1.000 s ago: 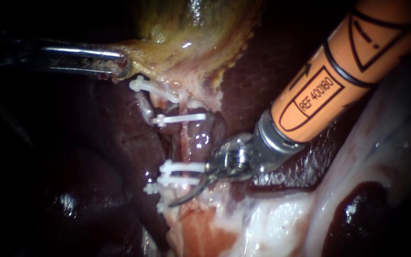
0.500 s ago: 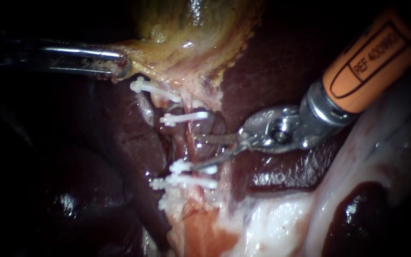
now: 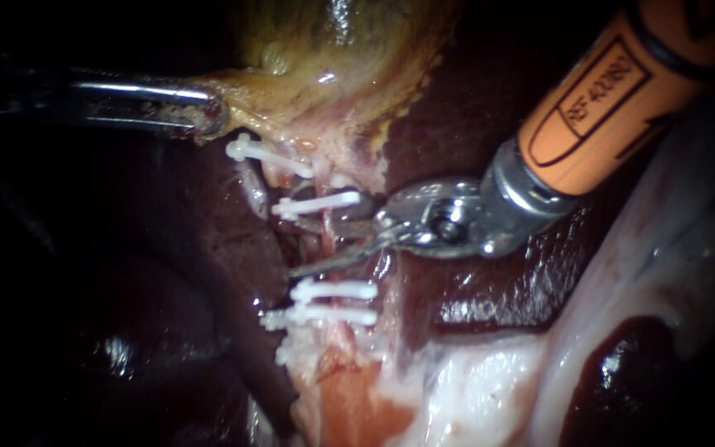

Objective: Go to the cutting position right tube

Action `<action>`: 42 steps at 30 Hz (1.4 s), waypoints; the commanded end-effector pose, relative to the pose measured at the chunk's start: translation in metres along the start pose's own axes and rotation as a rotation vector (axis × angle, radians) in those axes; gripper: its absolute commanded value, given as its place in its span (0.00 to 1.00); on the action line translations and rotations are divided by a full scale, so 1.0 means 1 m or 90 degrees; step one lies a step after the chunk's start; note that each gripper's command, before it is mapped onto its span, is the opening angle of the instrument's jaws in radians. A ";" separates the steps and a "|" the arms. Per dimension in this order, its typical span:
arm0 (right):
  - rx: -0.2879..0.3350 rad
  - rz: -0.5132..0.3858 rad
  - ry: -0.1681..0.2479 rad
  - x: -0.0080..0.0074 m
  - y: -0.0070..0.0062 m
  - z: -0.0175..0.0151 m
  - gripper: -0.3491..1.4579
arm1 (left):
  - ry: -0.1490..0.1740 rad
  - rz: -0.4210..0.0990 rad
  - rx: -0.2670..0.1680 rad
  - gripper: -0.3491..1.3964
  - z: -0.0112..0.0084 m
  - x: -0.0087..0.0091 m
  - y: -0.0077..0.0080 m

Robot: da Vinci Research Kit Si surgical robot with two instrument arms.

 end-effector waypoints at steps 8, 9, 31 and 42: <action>0.013 0.003 0.028 0.0009 0.0000 0.0012 0.99 | 0.000 0.000 0.001 0.00 0.0001 0.0000 0.0000; 0.013 0.003 0.028 0.0009 0.0000 0.0013 0.99 | 0.000 0.000 0.001 0.00 0.0001 0.0000 0.0000; 0.110 0.015 0.064 0.0025 -0.0044 0.0018 0.99 | 0.000 0.000 0.001 0.00 0.0000 0.0000 0.0000; 0.140 0.022 0.087 0.0046 -0.0066 0.0004 0.99 | 0.000 0.000 0.000 0.00 -0.0001 0.0000 -0.0001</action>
